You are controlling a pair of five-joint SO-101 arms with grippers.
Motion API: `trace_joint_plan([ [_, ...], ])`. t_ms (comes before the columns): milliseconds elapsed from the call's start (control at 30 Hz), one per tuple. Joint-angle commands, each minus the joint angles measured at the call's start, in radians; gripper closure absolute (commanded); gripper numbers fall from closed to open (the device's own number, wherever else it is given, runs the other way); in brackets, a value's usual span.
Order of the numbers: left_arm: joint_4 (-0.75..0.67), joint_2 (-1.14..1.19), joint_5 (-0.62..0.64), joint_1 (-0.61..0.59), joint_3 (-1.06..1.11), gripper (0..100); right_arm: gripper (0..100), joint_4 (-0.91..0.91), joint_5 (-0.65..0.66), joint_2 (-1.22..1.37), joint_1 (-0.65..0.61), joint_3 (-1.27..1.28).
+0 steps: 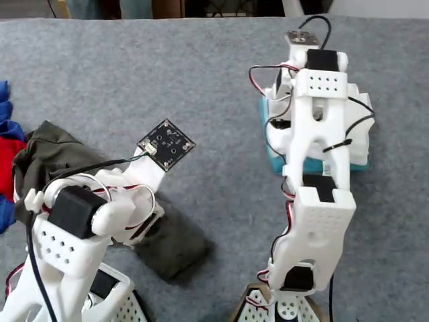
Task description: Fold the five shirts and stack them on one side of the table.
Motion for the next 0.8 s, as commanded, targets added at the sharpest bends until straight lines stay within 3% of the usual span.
trace_joint_plan([
  [0, 0.0, -0.017, 0.058, -0.058, -0.041, 78, 97.9, 0.005, 0.021, -0.054, -0.068, -0.007],
  [100, 0.002, -0.072, 0.084, -0.295, -0.102, 83, 97.9, 0.003, 0.023, -0.051, -0.15, -0.005],
  [267, -0.002, -0.238, 0.089, -0.886, -0.082, 88, 97.9, -0.018, 0.023, -0.05, -0.361, -0.004],
  [367, -0.009, -0.307, 0.0, -1.204, 0.002, 88, 97.6, -0.041, 0.023, -0.013, -0.505, -0.012],
  [467, -0.103, -0.361, -0.103, -1.449, 0.125, 89, 91.1, -0.063, 0.017, 0.067, -0.646, -0.012],
  [600, -0.27, -0.388, -0.135, -1.67, 0.275, 89, 78.5, -0.13, 0.015, 0.214, -0.778, -0.015],
  [767, -0.367, -0.391, -0.199, -1.773, 0.372, 89, 76.2, -0.143, 0.014, 0.318, -0.885, -0.061],
])
